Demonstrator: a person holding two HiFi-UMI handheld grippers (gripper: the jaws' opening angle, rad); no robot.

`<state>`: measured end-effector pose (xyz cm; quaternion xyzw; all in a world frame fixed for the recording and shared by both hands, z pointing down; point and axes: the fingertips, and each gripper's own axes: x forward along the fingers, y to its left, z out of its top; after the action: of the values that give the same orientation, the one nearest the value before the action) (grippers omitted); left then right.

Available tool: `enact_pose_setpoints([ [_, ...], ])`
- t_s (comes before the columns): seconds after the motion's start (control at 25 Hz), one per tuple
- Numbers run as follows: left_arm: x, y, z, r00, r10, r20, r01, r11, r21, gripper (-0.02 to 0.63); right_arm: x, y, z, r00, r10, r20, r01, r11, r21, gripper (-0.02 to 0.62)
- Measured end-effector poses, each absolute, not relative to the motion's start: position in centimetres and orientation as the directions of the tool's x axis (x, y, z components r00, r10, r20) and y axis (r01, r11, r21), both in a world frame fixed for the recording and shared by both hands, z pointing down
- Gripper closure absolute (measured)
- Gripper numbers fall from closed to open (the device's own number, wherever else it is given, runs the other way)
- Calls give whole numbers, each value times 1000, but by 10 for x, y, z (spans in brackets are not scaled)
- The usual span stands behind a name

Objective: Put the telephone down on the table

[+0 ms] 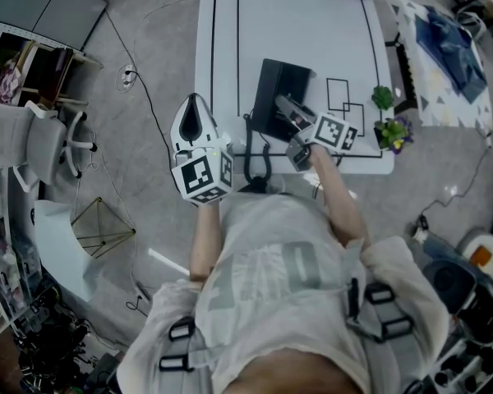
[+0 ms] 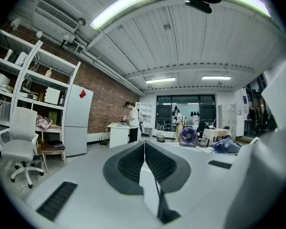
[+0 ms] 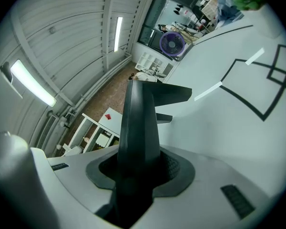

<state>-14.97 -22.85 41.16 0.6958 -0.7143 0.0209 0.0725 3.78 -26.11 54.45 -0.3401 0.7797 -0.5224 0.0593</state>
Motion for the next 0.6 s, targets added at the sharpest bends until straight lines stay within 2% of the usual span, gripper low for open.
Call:
enact_pose_setpoints([
  [0.28, -151, -231, 412, -10, -990, 137, -997, 20, 70, 597, 42, -262, 549, -754, -587, 294, -500, 223, -837, 442],
  [0.44, -146, -232, 414, 0, -990, 140, -997, 10, 73, 597, 38, -260, 549, -762, -579, 289, -475, 197, -858, 442],
  [0.6, -140, -233, 414, 15, -990, 139, -998, -6, 68, 597, 40, -263, 549, -738, -581, 343, -538, 198, -820, 439],
])
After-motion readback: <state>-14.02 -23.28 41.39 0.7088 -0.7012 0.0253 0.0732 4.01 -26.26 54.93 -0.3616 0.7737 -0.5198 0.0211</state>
